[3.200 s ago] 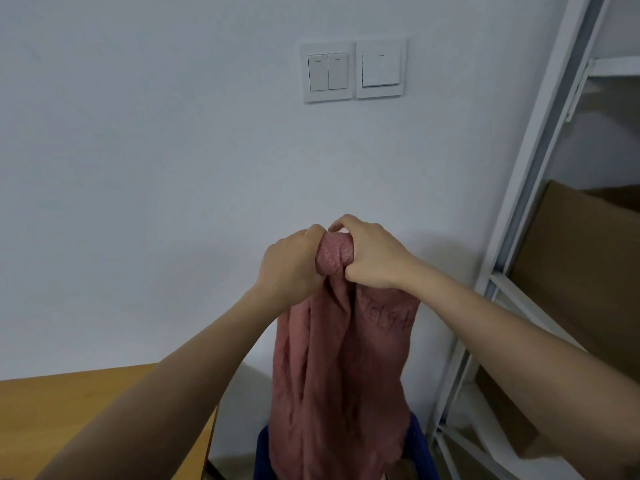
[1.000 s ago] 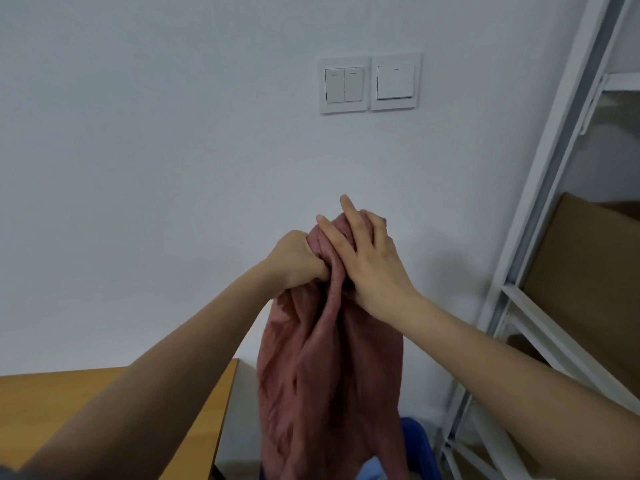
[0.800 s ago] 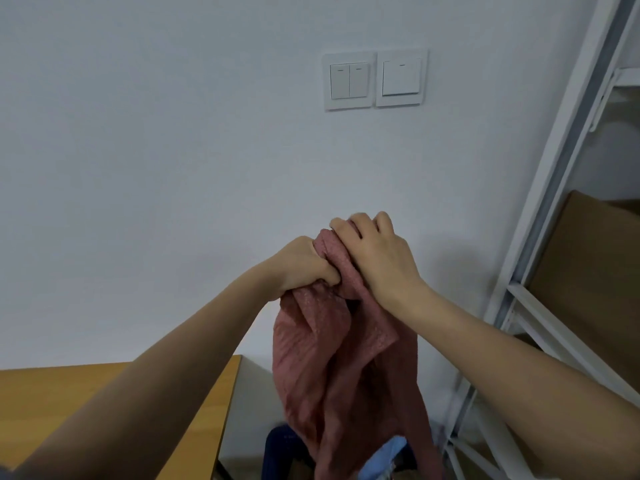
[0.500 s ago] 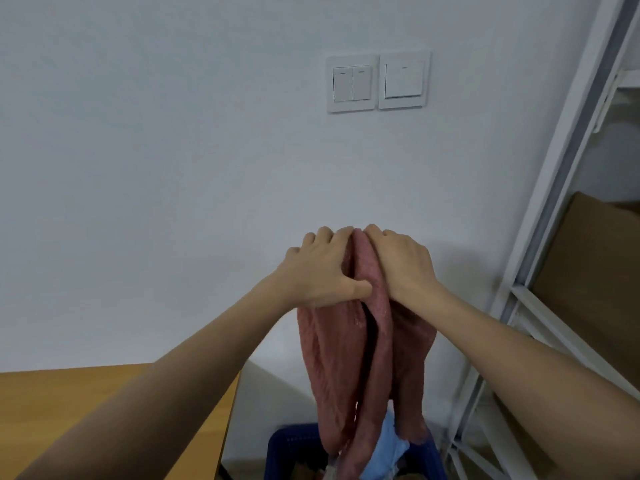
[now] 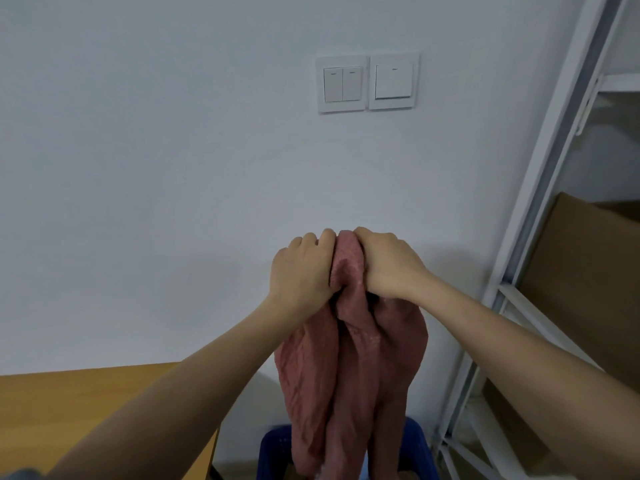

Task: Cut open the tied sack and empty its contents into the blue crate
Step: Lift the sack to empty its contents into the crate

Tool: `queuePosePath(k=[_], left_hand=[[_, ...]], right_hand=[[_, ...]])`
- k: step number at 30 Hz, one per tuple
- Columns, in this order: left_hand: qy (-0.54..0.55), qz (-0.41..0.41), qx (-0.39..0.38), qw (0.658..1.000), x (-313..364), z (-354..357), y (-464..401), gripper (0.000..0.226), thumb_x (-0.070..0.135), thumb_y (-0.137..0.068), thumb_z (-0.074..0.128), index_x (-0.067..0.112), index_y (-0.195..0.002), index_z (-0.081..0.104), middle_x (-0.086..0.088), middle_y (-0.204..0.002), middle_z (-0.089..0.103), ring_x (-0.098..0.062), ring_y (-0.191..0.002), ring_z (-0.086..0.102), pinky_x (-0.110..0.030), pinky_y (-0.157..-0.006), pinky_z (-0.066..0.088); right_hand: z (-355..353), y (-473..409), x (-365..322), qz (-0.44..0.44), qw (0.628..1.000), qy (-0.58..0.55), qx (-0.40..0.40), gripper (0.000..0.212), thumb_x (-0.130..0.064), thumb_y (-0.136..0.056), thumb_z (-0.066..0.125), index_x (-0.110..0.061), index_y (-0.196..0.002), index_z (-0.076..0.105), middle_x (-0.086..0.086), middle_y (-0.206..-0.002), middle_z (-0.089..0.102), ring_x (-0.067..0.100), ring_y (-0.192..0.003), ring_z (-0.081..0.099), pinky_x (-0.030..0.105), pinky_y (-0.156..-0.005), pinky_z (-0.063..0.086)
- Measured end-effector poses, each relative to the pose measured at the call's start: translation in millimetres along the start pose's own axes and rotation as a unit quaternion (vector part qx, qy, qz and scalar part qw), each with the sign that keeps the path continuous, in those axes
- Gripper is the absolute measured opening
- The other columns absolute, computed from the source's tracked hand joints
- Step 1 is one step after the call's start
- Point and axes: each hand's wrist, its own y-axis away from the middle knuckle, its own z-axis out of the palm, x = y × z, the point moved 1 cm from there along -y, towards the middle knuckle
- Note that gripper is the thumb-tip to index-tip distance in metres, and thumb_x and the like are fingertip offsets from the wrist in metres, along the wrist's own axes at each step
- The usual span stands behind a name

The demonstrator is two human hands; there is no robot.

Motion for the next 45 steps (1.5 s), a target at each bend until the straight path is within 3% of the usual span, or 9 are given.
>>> queuePosePath(k=[4, 12, 15, 19, 23, 27, 34, 41, 45], left_hand=[[0.061, -0.034, -0.054, 0.996, -10, -3, -2, 0.031, 0.039, -0.079, 0.056, 0.016, -0.098, 0.045, 0.000, -0.082, 0.053, -0.026, -0.072, 0.054, -0.034, -0.058, 0.038], [0.174, -0.178, -0.088, 0.965, -58, -2, -13, 0.027, 0.029, -0.059, 0.057, 0.022, -0.084, 0.048, 0.002, -0.084, 0.057, -0.031, -0.083, 0.059, -0.034, -0.065, 0.044], [0.163, -0.196, -0.086, 0.963, -62, -3, -16, 0.027, 0.027, -0.060, 0.057, 0.020, -0.084, 0.048, -0.001, -0.085, 0.059, -0.032, -0.081, 0.057, -0.034, -0.064, 0.044], [0.145, -0.222, -0.085, 0.960, -66, -5, -12, 0.024, 0.022, -0.063, 0.058, 0.018, -0.085, 0.049, -0.002, -0.083, 0.058, -0.032, -0.078, 0.055, -0.033, -0.063, 0.041], [0.170, -0.192, -0.117, 0.959, -63, -2, -9, 0.022, 0.022, -0.063, 0.060, 0.020, -0.081, 0.047, -0.001, -0.081, 0.058, -0.030, -0.077, 0.057, -0.032, -0.061, 0.040], [0.231, -0.196, -0.126, 0.945, -60, -4, -8, 0.014, 0.021, -0.061, 0.056, 0.014, -0.072, 0.051, -0.004, -0.075, 0.060, -0.030, -0.075, 0.060, -0.036, -0.060, 0.047], [0.434, -0.263, -0.150, 0.849, -51, -18, -8, 0.007, 0.019, -0.085, 0.065, 0.014, -0.082, 0.068, -0.002, -0.082, 0.068, -0.015, -0.074, 0.062, -0.022, -0.059, 0.052], [0.503, -0.177, -0.280, 0.799, -37, -29, -9, 0.031, 0.027, -0.087, 0.061, 0.024, -0.117, 0.064, -0.002, -0.111, 0.070, -0.018, -0.102, 0.068, -0.036, -0.087, 0.057], [0.485, -0.149, -0.352, 0.786, -30, -37, -7, 0.016, 0.015, -0.093, 0.057, 0.029, -0.097, 0.061, -0.001, -0.100, 0.067, -0.012, -0.091, 0.066, -0.020, -0.069, 0.057]], right_hand=[[0, 0, 5, -0.030, 0.993, -0.102, -0.056, 0.071, -0.018, -0.066, 0.073, -0.028, -0.129, 0.041, 0.001, -0.116, 0.055, 0.020, -0.106, 0.055, 0.030, -0.084, 0.047], [-3, 18, 6, -0.078, 0.980, -0.135, -0.123, 0.142, -0.027, -0.058, 0.089, -0.041, -0.145, -0.022, -0.008, -0.158, -0.015, 0.012, -0.147, -0.001, 0.027, -0.115, 0.021], [3, 24, -9, -0.089, 0.983, -0.146, -0.073, 0.117, -0.024, -0.073, 0.078, -0.021, -0.152, -0.009, -0.002, -0.161, 0.000, 0.012, -0.147, 0.008, 0.021, -0.114, 0.018], [-5, 24, -25, -0.097, 0.984, -0.149, 0.029, 0.048, -0.009, -0.087, 0.055, -0.011, -0.135, 0.050, 0.006, -0.130, 0.047, 0.019, -0.110, 0.057, 0.020, -0.092, 0.044], [2, 18, -18, -0.105, 0.977, -0.186, 0.020, 0.045, 0.012, -0.081, 0.051, -0.011, -0.117, 0.066, 0.000, -0.110, 0.057, 0.019, -0.094, 0.067, 0.027, -0.087, 0.054], [15, 21, -11, -0.129, 0.953, -0.274, -0.018, 0.061, 0.014, -0.071, 0.070, -0.013, -0.125, 0.061, -0.001, -0.122, 0.058, 0.015, -0.108, 0.063, 0.030, -0.099, 0.050], [25, 23, -10, -0.226, 0.955, 0.180, 0.061, 0.111, -0.036, -0.065, 0.079, -0.035, -0.151, 0.009, -0.019, -0.160, 0.002, 0.016, -0.136, 0.016, 0.037, -0.109, 0.006], [28, 16, -19, -0.197, 0.915, 0.269, 0.229, 0.071, -0.009, -0.088, 0.039, -0.018, -0.153, 0.011, -0.001, -0.161, 0.012, 0.028, -0.146, 0.008, 0.058, -0.114, -0.009], [30, 3, -22, -0.212, 0.897, 0.276, 0.273, 0.064, -0.006, -0.081, 0.054, -0.004, -0.141, 0.035, 0.014, -0.137, 0.050, 0.032, -0.135, 0.032, 0.059, -0.114, 0.008]])
